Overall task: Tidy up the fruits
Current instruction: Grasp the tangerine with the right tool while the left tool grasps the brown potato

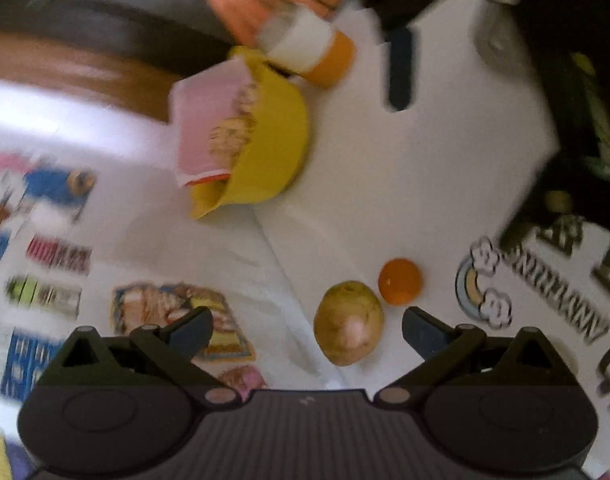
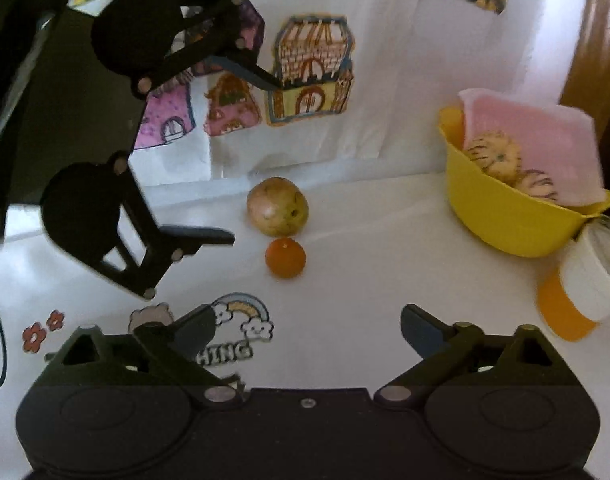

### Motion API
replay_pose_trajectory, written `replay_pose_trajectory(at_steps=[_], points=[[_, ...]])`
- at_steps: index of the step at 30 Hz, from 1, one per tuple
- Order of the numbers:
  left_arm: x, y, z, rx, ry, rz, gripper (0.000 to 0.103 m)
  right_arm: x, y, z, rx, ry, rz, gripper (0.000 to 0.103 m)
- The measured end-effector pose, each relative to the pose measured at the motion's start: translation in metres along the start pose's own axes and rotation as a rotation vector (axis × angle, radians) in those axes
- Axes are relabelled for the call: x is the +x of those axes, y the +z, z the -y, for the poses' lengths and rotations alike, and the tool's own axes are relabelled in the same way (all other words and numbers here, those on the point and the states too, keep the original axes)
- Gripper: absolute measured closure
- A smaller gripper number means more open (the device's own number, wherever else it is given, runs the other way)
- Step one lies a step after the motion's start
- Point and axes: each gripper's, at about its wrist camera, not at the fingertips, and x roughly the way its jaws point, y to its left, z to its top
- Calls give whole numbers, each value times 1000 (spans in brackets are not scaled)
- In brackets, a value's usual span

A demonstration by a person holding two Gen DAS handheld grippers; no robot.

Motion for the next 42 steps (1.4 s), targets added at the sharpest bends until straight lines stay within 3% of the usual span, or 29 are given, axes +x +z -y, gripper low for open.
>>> replay_pose_trajectory(at_steps=[5, 10, 28, 31, 42], points=[[17, -2, 14, 228, -43, 15, 1, 27, 4, 5, 35, 29, -24, 18], [31, -8, 20, 346, -62, 9, 5, 46, 9, 9, 60, 47, -36, 26], [52, -16, 27, 466, -104, 40, 33, 73, 19, 14, 139, 120, 3, 68], [51, -17, 28, 484, -113, 48, 44, 71, 19, 13, 131, 118, 1, 69], [42, -18, 28, 438, -128, 71, 47, 60, 16, 18, 161, 62, -48, 70]])
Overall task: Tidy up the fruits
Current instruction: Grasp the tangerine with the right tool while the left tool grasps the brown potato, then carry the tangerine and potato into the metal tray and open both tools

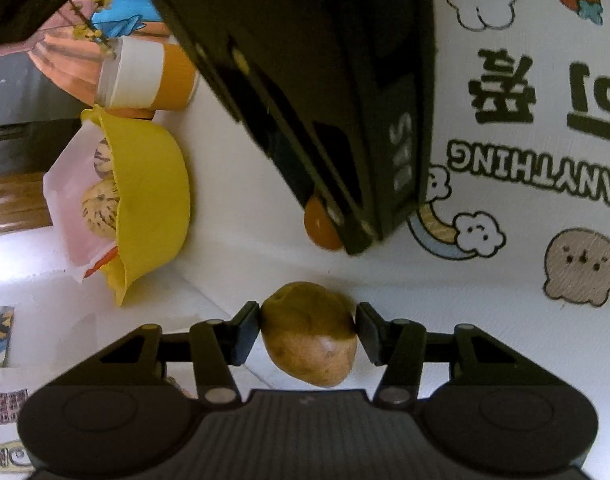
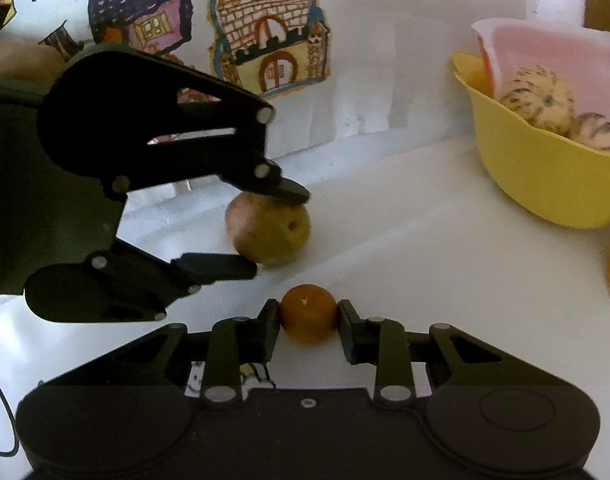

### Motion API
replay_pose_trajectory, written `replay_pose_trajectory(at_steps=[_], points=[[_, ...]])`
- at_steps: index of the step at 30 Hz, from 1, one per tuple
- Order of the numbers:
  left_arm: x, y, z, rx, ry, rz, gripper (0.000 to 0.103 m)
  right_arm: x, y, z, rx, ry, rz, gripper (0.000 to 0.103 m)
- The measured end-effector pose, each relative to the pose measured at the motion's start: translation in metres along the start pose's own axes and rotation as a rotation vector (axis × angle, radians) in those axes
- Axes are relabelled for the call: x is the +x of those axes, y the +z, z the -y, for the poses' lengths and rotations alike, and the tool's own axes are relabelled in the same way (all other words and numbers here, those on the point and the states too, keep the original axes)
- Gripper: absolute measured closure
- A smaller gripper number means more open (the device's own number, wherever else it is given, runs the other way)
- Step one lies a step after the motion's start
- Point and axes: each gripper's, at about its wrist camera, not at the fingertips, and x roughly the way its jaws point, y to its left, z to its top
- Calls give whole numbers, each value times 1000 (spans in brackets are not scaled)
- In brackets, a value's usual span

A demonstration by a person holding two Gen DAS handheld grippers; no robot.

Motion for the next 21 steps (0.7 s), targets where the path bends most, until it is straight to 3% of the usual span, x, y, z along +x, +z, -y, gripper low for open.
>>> replay_pose_trajectory(at_steps=[6, 10, 16, 21], points=[[-18, 9, 6, -81, 28, 38, 47, -23, -5, 4, 15, -58, -17, 70], [-33, 15, 9, -186, 22, 49, 48, -45, -18, 3, 28, -89, -12, 70], [-62, 23, 6, -487, 20, 68, 48, -83, -45, -8, 43, -130, 1, 70], [-86, 25, 4, -726, -29, 110, 49, -116, -72, -17, 61, -165, 9, 70]])
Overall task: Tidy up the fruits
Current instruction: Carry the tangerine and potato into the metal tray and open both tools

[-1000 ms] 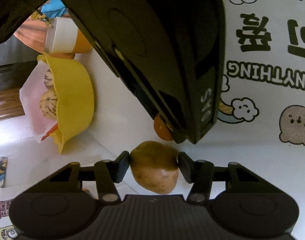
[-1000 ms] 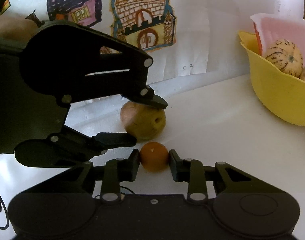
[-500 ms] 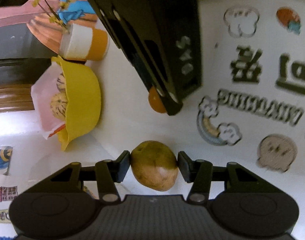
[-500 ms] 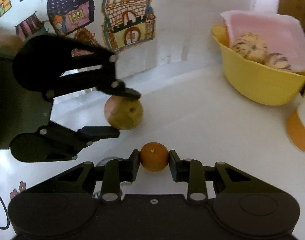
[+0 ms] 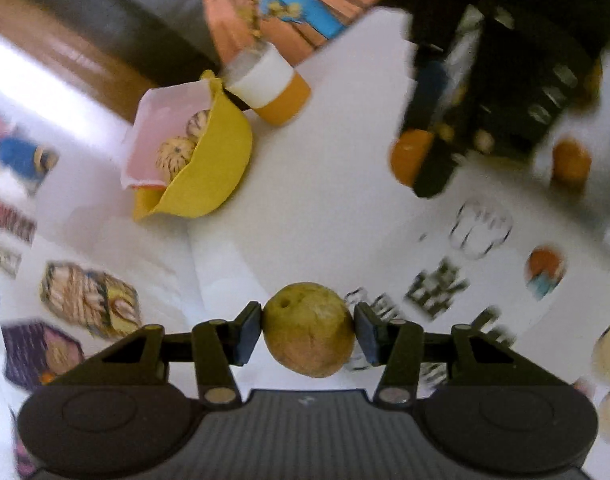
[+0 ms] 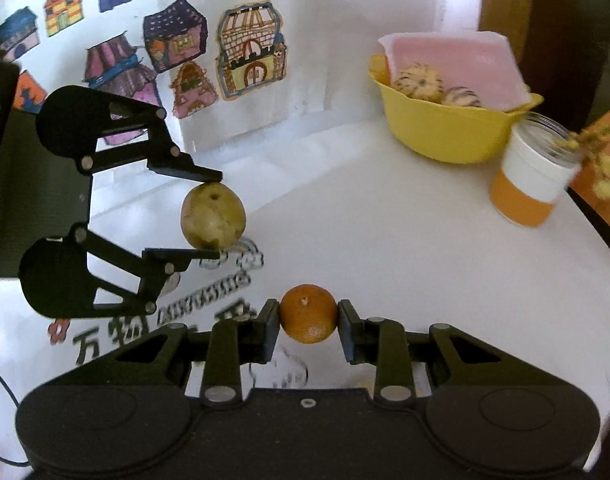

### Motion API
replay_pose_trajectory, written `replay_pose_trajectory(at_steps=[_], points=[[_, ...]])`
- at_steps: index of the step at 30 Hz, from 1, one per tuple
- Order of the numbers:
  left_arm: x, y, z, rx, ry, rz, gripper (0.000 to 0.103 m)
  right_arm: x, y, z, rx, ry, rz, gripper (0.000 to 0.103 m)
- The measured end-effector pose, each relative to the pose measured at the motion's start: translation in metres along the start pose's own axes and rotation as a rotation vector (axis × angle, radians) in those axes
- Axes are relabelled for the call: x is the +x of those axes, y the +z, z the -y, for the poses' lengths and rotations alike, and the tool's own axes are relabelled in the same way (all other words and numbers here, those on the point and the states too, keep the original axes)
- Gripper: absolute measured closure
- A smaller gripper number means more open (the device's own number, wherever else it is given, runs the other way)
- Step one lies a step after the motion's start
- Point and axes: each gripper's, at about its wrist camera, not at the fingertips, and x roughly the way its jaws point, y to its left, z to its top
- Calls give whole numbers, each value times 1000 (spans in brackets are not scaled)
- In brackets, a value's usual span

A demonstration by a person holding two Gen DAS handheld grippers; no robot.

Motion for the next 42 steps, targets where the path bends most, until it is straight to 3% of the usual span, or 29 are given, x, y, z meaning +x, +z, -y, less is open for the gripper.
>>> replay_pose_trajectory(at_steps=[7, 16, 18, 19, 20, 26, 30, 34, 36, 40, 42], points=[[-35, 4, 5, -286, -175, 75, 50, -41, -36, 4, 71, -43, 37, 70], [-61, 11, 26, -567, -370, 215, 55, -93, -82, 5, 149, -144, 94, 70], [-66, 16, 30, -594, -375, 264, 63, -101, -93, 7, 180, -160, 112, 70], [-65, 19, 29, -625, -400, 286, 83, -106, -100, 9, 198, -173, 123, 70], [-65, 21, 28, -651, -421, 298, 90, -109, -106, 10, 210, -184, 132, 70], [-54, 30, 39, -700, -485, 299, 90, -115, -143, 19, 310, -216, 147, 70], [-54, 27, 47, -681, -482, 340, 89, -114, -158, 18, 347, -232, 171, 70], [-52, 28, 49, -695, -510, 353, 85, -111, -165, 15, 379, -248, 198, 67], [-52, 29, 52, -686, -519, 367, 77, -111, -167, 13, 398, -262, 218, 63], [-55, 30, 58, -669, -533, 408, 48, -114, -170, 10, 430, -274, 259, 56], [-56, 30, 61, -666, -533, 424, 42, -116, -171, 8, 443, -285, 278, 50]])
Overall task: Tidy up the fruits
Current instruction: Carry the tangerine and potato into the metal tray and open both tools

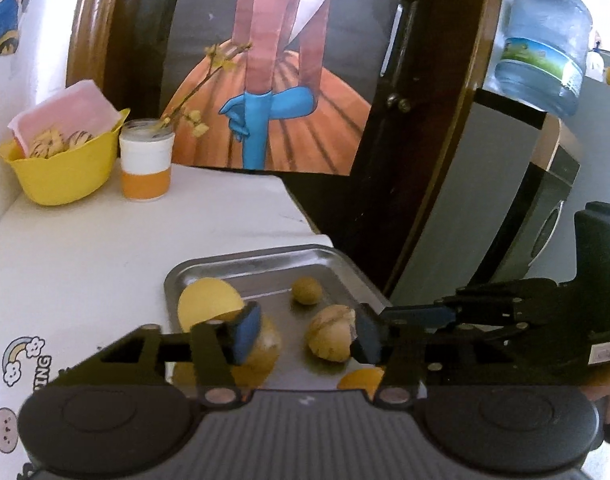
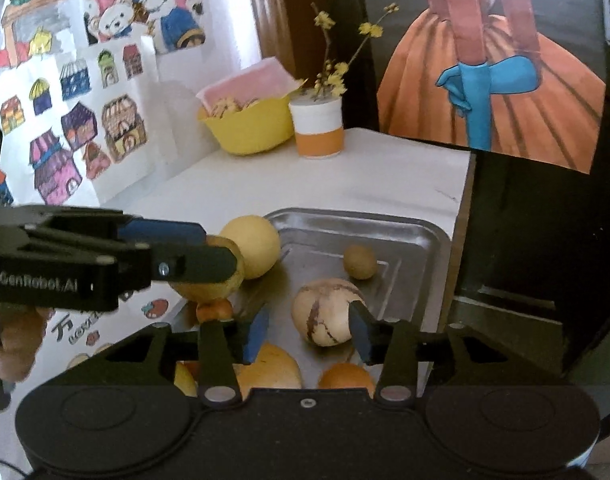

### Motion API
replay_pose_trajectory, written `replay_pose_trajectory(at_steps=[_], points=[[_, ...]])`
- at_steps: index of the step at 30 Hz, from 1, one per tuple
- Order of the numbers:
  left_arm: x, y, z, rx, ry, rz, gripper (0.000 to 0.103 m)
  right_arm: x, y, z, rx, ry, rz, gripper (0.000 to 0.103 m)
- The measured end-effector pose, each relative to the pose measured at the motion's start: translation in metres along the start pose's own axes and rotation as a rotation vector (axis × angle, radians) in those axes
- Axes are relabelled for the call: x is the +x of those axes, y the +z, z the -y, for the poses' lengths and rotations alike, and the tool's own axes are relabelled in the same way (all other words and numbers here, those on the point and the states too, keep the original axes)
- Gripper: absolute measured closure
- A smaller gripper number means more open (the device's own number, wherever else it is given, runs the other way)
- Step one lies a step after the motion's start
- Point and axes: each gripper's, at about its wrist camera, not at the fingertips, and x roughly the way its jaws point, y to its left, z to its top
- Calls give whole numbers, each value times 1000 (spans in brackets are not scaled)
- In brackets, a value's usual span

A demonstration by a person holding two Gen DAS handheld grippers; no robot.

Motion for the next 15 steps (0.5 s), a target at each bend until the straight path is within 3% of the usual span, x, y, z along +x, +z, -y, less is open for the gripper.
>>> replay_pose_trajectory(at_steps=[5, 12, 15], points=[[-2, -5, 0, -25, -34, 31, 25, -9, -5, -2, 29, -24, 44, 33], [-6, -13, -13, -95, -112, 75, 20, -21, -20, -7, 51, -57, 66, 26], [-4, -18, -17, -141, -178, 52, 20, -26, -25, -8, 54, -70, 77, 25]])
